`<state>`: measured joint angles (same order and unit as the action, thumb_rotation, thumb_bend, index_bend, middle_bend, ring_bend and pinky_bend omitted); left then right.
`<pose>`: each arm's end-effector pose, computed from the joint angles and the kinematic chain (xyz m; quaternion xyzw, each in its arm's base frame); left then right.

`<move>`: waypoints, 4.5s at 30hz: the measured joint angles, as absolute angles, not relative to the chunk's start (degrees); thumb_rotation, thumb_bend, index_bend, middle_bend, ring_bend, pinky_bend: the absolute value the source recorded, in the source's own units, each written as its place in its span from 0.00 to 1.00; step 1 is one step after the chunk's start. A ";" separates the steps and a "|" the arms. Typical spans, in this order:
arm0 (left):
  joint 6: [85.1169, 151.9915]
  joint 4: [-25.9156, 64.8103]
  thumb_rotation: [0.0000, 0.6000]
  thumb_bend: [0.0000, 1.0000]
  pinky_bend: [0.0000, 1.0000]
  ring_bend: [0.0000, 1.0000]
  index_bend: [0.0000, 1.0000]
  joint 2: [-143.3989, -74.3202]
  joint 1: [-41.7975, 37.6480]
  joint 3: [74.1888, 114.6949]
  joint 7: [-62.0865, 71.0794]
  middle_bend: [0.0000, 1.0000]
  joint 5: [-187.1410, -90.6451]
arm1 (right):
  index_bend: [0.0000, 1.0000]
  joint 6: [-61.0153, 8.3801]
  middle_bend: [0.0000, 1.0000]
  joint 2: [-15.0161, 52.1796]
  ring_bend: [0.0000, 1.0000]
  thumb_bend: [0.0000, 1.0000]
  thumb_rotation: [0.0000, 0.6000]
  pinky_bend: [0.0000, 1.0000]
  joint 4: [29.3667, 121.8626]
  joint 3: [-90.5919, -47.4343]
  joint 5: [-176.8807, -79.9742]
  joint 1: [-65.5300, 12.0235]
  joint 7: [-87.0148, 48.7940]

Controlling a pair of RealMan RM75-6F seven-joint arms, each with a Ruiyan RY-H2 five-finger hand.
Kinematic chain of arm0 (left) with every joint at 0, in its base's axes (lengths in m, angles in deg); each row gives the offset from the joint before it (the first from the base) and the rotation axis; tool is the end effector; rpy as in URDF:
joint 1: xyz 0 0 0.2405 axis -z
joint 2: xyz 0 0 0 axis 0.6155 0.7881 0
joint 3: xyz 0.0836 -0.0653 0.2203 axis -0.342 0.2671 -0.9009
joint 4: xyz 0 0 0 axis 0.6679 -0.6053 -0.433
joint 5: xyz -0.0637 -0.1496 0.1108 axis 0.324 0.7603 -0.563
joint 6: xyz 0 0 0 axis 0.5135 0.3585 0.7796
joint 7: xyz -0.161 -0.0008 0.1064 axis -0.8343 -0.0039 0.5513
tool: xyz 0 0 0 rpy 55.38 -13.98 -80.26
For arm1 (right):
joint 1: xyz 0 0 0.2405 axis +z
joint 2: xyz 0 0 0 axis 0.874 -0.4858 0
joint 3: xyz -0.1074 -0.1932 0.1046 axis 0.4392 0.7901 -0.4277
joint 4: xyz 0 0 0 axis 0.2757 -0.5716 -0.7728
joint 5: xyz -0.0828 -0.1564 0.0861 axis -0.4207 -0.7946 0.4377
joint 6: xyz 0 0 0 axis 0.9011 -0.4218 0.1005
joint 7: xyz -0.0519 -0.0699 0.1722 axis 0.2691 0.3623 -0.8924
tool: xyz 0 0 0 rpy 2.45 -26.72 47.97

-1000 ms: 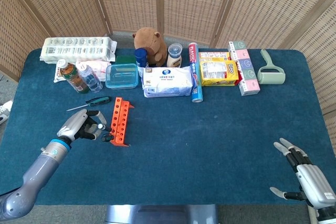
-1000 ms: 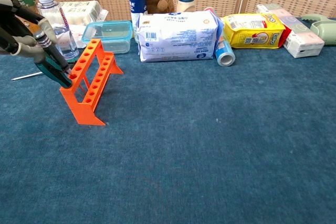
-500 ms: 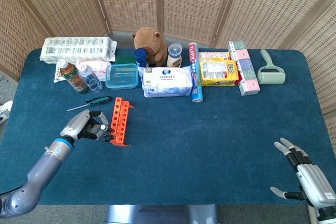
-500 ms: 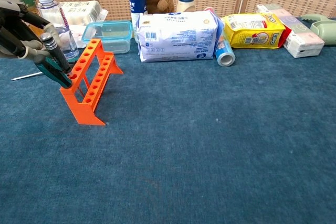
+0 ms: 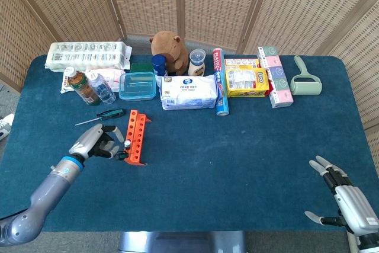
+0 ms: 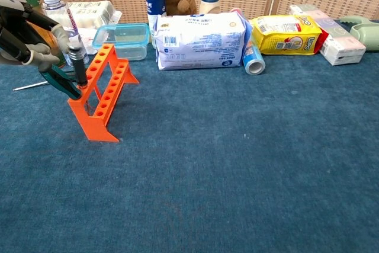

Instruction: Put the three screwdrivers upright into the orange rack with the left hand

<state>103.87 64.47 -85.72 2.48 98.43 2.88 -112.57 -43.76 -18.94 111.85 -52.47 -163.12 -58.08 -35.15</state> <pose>-0.1533 0.3333 0.0682 -0.5416 -0.6852 -0.3602 0.3278 -0.2480 -0.1785 0.1806 0.6010 -0.5206 0.4116 0.4453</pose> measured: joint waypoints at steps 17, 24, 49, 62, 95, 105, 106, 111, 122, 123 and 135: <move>103.27 66.54 1.00 0.42 0.91 0.88 0.51 -82.62 0.32 99.58 -1.73 0.86 -118.01 | 0.06 -43.68 0.00 -18.99 0.06 0.00 1.00 0.05 111.82 -52.42 -163.21 -58.05 -35.24; 105.94 69.19 1.00 0.36 0.91 0.88 0.49 -80.06 -2.24 100.12 -2.90 0.83 -124.60 | 0.06 -43.63 0.00 -18.94 0.06 0.00 1.00 0.05 111.94 -52.33 -163.43 -58.05 -35.04; 116.60 74.21 1.00 0.23 0.91 0.88 0.29 -84.45 1.15 99.78 11.34 0.79 -118.74 | 0.06 -43.32 0.00 -19.11 0.06 0.00 1.00 0.05 111.80 -52.34 -163.12 -57.85 -35.66; 118.57 73.26 1.00 0.23 0.91 0.88 0.29 -88.50 5.31 99.61 17.86 0.79 -110.95 | 0.06 -43.57 0.00 -18.99 0.06 0.00 1.00 0.05 111.89 -52.39 -163.11 -57.97 -35.18; 128.89 73.34 1.00 0.27 0.91 0.88 0.29 -93.84 9.89 102.72 26.63 0.78 -99.70 | 0.06 -44.13 0.00 -19.60 0.07 0.00 1.00 0.05 111.38 -52.30 -163.55 -58.03 -37.10; 125.44 74.97 1.00 0.27 0.91 0.88 0.29 -90.50 7.78 103.44 22.81 0.78 -102.79 | 0.06 -44.21 0.00 -19.60 0.07 0.00 1.00 0.05 111.34 -52.23 -163.73 -58.10 -37.06; 124.24 75.12 1.00 0.27 0.91 0.88 0.30 -89.75 7.45 103.37 22.30 0.78 -103.81 | 0.06 -44.19 0.00 -19.59 0.07 0.00 1.00 0.05 111.34 -52.24 -163.68 -58.10 -37.00; 121.12 76.04 1.00 0.27 0.91 0.88 0.38 -86.43 6.56 102.13 22.15 0.77 -106.44 | 0.06 -44.16 0.00 -19.57 0.07 0.00 1.00 0.05 111.31 -52.28 -163.59 -58.07 -37.01; 119.20 76.54 1.00 0.27 0.91 0.88 0.51 -84.28 6.34 99.23 24.39 0.75 -109.58 | 0.06 -44.18 0.00 -19.54 0.07 0.00 1.00 0.05 111.37 -52.19 -163.73 -58.14 -36.82; 119.06 76.52 1.00 0.27 0.91 0.88 0.51 -84.23 6.36 98.94 24.69 0.75 -110.06 | 0.06 -44.18 0.00 -19.53 0.07 0.00 1.00 0.05 111.37 -52.21 -163.72 -58.13 -36.83; 121.31 76.81 1.00 0.40 0.91 0.88 0.59 -86.11 6.99 96.73 28.42 0.75 -112.72 | 0.06 -44.23 0.00 -19.56 0.07 0.00 1.00 0.05 111.31 -52.21 -163.75 -58.13 -37.00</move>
<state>121.31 76.81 -86.11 6.99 96.73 28.42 -112.72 -44.23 -19.56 111.31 -52.21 -163.75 -58.13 -37.00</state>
